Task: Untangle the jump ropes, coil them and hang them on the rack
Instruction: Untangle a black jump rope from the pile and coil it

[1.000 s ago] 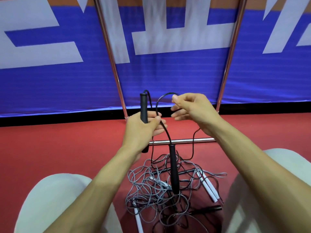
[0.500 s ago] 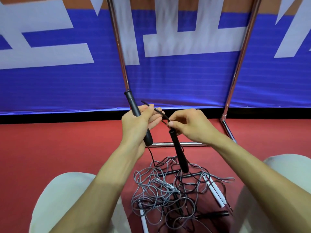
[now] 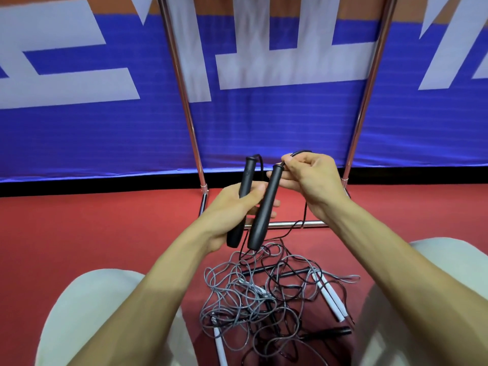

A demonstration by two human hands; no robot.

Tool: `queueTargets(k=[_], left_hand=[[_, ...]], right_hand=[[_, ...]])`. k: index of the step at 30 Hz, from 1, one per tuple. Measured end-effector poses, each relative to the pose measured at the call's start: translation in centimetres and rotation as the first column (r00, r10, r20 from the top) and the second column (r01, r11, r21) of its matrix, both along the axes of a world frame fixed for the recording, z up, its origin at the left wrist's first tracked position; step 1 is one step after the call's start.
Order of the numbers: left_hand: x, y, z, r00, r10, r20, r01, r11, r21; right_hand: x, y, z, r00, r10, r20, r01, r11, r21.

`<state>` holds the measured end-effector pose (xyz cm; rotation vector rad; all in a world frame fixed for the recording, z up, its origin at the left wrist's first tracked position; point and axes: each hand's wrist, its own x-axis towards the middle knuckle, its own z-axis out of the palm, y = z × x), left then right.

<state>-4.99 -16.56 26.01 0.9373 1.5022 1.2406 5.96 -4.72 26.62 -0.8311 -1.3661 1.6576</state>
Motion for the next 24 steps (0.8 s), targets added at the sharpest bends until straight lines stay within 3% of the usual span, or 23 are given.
queueTargets(k=[4,6,8,10,13,15,17,20,24], left_hand=[[0.6,0.1,-0.4,0.990,-0.029,0.135,0.034,0.999,-0.040],[0.8,0.2,-0.5,0.993,-0.030,0.117,0.036,0.998,-0.049],[0.7,0.3,-0.8,1.000,-0.006,-0.005,0.006,0.998,-0.070],[0.2,0.6,-1.2,0.964,0.036,-0.263,-0.066,0.992,-0.105],[-0.6,0.7,-1.2,0.842,0.144,-0.520,-0.217,0.973,-0.081],[-0.7,0.3,-0.7,0.680,0.142,-0.720,-0.259,0.964,-0.054],[-0.4,-0.2,-0.1,0.474,0.112,-0.873,-0.259,0.966,-0.017],[-0.2,-0.4,0.1,0.305,0.081,-0.949,-0.246,0.969,0.004],[-0.6,-0.4,0.1,0.216,0.028,-0.976,-0.243,0.970,-0.026]], right_hand=[[-0.2,-0.4,-0.3,0.998,-0.036,-0.050,0.037,0.999,0.021],[-0.5,-0.8,-0.4,0.998,-0.009,-0.066,0.010,1.000,0.014],[-0.5,-0.9,-0.3,0.997,0.039,-0.062,-0.041,0.999,-0.034],[-0.1,-0.7,0.0,0.996,0.081,0.029,-0.080,0.996,-0.030],[0.4,-0.2,-0.4,0.941,-0.094,0.324,0.000,0.961,0.277],[0.3,0.1,-0.8,0.907,-0.252,0.338,0.074,0.884,0.461],[0.0,0.2,-1.0,0.933,-0.251,0.258,0.084,0.849,0.522],[-0.4,0.3,-1.2,0.960,-0.038,0.278,-0.101,0.877,0.470],[-0.6,-0.1,-1.0,0.879,0.235,0.416,-0.325,0.932,0.160]])
